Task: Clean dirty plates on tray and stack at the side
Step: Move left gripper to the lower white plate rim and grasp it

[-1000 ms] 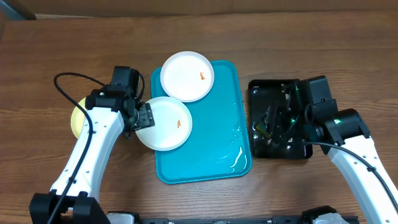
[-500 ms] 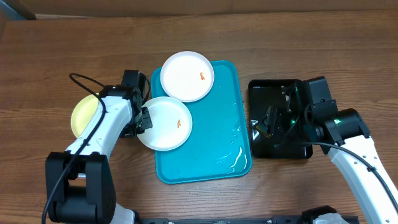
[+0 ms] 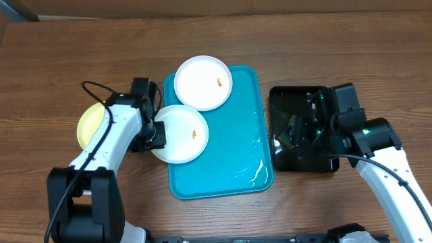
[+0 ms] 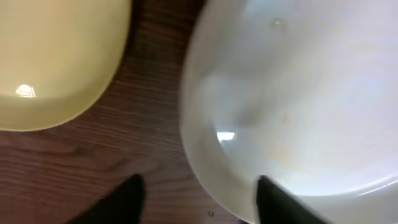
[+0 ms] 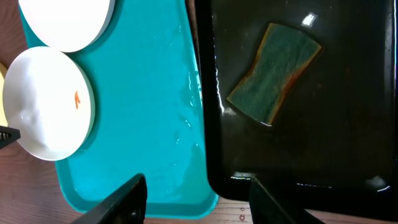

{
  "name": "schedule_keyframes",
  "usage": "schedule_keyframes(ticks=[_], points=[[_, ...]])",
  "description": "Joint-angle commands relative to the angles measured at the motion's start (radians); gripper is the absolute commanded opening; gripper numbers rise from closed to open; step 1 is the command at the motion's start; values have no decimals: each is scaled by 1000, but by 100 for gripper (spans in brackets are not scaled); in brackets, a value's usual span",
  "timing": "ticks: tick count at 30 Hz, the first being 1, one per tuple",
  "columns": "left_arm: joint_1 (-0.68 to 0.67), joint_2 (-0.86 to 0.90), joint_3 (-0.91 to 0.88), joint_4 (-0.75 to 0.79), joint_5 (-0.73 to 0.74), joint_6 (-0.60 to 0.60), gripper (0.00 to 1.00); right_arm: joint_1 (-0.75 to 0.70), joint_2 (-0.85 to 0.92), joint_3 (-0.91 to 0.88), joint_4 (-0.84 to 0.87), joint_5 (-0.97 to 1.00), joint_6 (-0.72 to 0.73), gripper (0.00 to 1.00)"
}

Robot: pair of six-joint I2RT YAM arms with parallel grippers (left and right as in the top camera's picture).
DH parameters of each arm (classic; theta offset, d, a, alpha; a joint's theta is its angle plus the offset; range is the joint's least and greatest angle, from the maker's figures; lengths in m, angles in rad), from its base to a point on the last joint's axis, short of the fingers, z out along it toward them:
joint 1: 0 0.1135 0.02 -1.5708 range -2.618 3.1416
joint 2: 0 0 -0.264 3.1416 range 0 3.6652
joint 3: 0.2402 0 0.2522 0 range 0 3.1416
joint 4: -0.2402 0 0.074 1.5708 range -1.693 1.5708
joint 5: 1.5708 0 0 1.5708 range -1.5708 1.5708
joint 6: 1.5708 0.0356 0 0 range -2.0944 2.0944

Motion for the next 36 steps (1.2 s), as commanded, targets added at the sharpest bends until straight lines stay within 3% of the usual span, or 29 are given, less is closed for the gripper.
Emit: schedule_keyframes(ticks=[1,3,8,12,15,25,28,30,32,36], points=[[53,-62,25,13,2,-47,80,-3,-2,10,4,11,-5,55],[77,-63,24,24,39,-46,82,-3,-2,10,4,11,-5,56],[112,-46,-20,59,48,-27,76,-3,-2,10,3,11,1,56],[114,-30,-59,104,66,-23,60,-3,-2,10,4,11,2,56],[114,-25,-60,130,114,-3,55,-3,-2,10,4,11,2,56],[114,-24,-132,175,122,51,51,-3,-2,10,3,11,2,56],[114,-24,-141,185,122,51,28,-3,-2,10,4,11,2,56],[114,-24,-141,192,122,51,19,-3,-2,10,4,11,2,56],[114,-24,-141,196,122,52,4,-3,-2,10,4,11,2,56],[114,-26,-118,161,127,69,4,-3,-2,10,3,11,2,56]])
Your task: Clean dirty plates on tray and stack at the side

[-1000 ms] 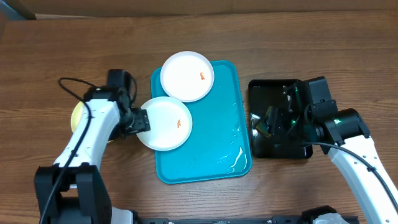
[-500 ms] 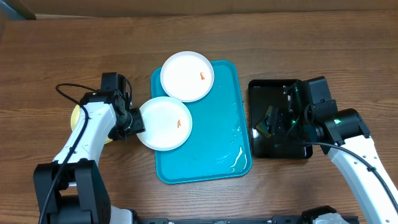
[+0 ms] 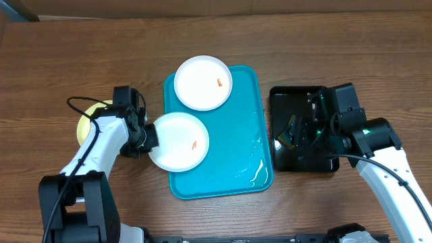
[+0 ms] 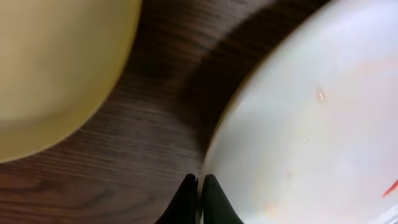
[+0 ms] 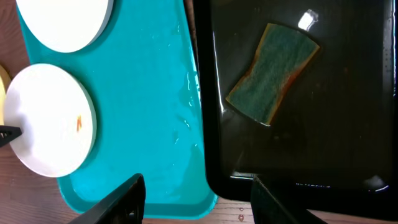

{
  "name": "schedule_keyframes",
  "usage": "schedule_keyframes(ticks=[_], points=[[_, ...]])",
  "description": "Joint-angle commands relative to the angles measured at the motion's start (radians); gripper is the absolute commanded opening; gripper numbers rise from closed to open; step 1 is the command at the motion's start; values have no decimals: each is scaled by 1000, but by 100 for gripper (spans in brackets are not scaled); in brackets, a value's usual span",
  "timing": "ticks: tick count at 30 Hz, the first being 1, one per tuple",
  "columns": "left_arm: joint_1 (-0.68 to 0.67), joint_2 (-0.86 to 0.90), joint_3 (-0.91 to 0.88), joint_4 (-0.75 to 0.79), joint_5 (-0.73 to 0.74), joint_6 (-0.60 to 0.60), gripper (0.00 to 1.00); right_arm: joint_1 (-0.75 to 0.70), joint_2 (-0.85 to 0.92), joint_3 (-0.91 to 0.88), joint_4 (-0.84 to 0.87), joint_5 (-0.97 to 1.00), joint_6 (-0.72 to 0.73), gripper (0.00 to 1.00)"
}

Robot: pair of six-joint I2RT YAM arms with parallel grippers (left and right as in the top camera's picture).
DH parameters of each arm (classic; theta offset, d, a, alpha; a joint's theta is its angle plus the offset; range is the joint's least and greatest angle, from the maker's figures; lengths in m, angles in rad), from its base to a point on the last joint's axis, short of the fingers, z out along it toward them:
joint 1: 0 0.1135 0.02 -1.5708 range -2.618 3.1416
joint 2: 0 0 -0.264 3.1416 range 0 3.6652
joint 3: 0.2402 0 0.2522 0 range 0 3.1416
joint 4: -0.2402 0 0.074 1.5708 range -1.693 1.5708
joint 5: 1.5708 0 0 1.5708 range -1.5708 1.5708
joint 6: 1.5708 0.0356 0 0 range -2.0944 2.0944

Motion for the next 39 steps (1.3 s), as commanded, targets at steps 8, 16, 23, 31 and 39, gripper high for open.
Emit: schedule_keyframes(ticks=[8,16,23,31,39], points=[[-62,-3,169,-169,120,80,4,-3,14,10,10,58,14,58],[-227,1,164,-122,19,-105,4,-3,171,10,61,109,31,53],[-238,9,110,-68,-18,-248,4,-3,315,10,117,159,32,52],[-240,9,45,-27,-14,-280,4,-3,444,10,180,201,53,48],[-266,9,27,-17,2,-283,4,-3,629,10,252,257,81,26]])
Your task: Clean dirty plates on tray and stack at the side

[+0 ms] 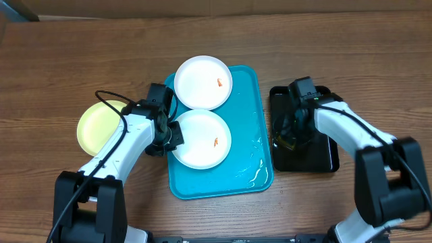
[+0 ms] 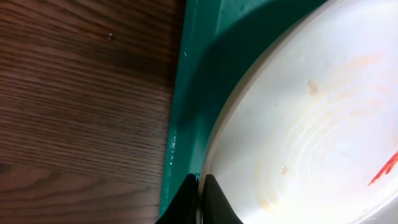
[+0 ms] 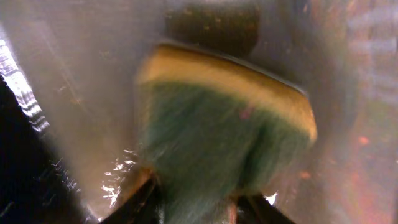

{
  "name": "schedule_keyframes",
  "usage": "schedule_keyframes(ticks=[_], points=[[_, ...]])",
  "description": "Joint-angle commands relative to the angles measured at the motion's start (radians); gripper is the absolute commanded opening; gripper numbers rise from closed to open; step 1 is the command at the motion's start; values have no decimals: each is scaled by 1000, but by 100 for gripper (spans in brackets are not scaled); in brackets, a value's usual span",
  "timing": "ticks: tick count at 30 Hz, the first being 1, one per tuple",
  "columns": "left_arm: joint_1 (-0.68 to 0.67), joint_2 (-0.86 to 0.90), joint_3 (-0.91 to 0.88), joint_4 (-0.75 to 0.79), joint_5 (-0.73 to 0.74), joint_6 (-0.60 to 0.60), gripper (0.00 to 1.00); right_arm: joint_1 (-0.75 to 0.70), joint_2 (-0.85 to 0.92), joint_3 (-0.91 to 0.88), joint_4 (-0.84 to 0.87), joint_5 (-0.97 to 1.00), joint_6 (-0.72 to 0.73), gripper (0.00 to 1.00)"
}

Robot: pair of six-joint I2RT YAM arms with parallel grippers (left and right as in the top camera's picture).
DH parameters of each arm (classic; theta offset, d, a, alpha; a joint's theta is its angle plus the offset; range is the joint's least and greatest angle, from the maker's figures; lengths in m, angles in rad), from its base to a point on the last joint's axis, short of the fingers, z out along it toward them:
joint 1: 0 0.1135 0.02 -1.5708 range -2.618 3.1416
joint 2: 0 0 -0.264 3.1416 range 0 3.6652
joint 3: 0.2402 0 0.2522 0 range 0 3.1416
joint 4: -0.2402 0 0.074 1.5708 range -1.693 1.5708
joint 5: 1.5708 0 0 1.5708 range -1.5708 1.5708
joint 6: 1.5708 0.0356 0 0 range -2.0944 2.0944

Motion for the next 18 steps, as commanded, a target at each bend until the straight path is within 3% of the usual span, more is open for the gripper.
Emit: schedule_keyframes(ticks=[1,4,12,14,15,18], points=[[-27,9,-14,2,3,-16,4,-3,63,8,6,34,21,17],[-55,9,-15,8,3,-16,4,-3,59,31,-41,35,20,4],[-84,9,-18,19,2,-18,4,-3,26,146,-249,93,21,4],[-90,9,-19,23,2,-21,4,-3,25,147,-249,86,21,32],[-92,9,-20,24,-1,-26,4,-3,26,144,-246,86,21,38],[-92,9,-27,40,0,-36,4,-3,26,124,-214,86,21,30]])
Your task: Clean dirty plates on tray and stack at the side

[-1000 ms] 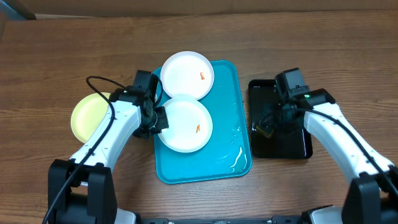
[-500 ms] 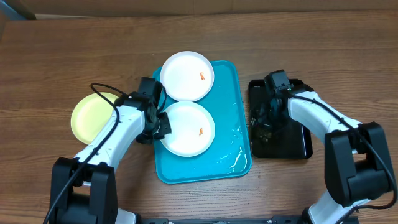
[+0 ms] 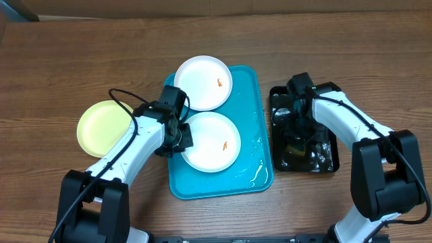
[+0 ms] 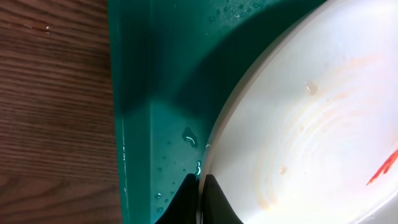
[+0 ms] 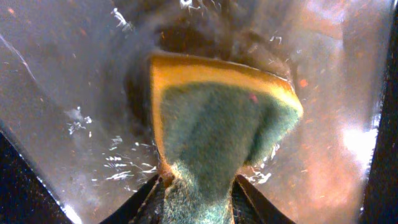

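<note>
Two white plates with red smears are on the teal tray: one overhangs its back left corner, the other lies in the middle. My left gripper is shut on the rim of the middle plate. A clean yellow plate rests on the table at the left. My right gripper is down in the black wet tray, shut on the green and yellow sponge.
Water droplets and a puddle sit on the teal tray's front right part. The black tray holds splashing water. Wooden table all around, with a cable looping off the left arm.
My left gripper has shifted the white plate a little further right into the tray's middle. The right gripper still grips the sponge in the black tray, water now splashing around it.
My left gripper stood open at the rim of the front white plate, the right gripper open above the sponge. Then the left was shut on the rim, the plate half off the tray. Later the plate was on the tray and the right gripper gripped the sponge.
</note>
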{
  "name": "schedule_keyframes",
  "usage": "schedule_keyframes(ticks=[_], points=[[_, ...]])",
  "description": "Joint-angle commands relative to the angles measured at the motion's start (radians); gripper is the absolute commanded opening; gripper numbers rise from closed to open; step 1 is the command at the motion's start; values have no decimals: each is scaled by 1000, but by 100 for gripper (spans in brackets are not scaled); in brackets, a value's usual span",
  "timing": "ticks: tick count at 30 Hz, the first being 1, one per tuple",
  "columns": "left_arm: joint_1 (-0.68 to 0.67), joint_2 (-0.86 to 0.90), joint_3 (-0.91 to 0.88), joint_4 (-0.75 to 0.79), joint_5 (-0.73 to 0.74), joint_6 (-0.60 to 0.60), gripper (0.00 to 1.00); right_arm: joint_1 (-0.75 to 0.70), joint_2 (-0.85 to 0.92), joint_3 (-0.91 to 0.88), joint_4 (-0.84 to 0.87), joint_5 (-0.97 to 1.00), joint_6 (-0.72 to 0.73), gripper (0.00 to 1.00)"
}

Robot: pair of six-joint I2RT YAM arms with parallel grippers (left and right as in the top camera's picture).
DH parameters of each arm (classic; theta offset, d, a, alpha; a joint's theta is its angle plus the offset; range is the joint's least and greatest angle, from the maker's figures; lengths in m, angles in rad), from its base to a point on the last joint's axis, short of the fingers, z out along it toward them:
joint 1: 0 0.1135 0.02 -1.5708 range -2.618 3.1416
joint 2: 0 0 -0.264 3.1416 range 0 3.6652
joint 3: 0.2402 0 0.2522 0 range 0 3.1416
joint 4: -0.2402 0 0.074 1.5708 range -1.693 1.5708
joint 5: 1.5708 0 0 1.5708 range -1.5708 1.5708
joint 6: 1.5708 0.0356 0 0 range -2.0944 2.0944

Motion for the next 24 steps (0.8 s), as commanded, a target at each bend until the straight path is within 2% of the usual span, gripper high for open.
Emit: schedule_keyframes(ticks=[1,3,8,11,18,24], points=[[-8,9,-26,21,-5,-25,4,-3,-10,-4,38,17,3,27],[-8,9,-32,33,-5,-25,4,-3,-10,-24,71,16,3,19],[-8,9,-43,39,-23,-29,4,-3,-9,-136,175,-18,2,14],[-8,9,-43,39,-23,-28,4,-3,-9,-163,189,-28,-1,4],[-8,9,-43,39,-23,-29,4,-3,-82,-53,41,-115,-84,4],[-8,9,-43,45,-23,-32,4,12,-282,14,-7,-239,-188,4]])
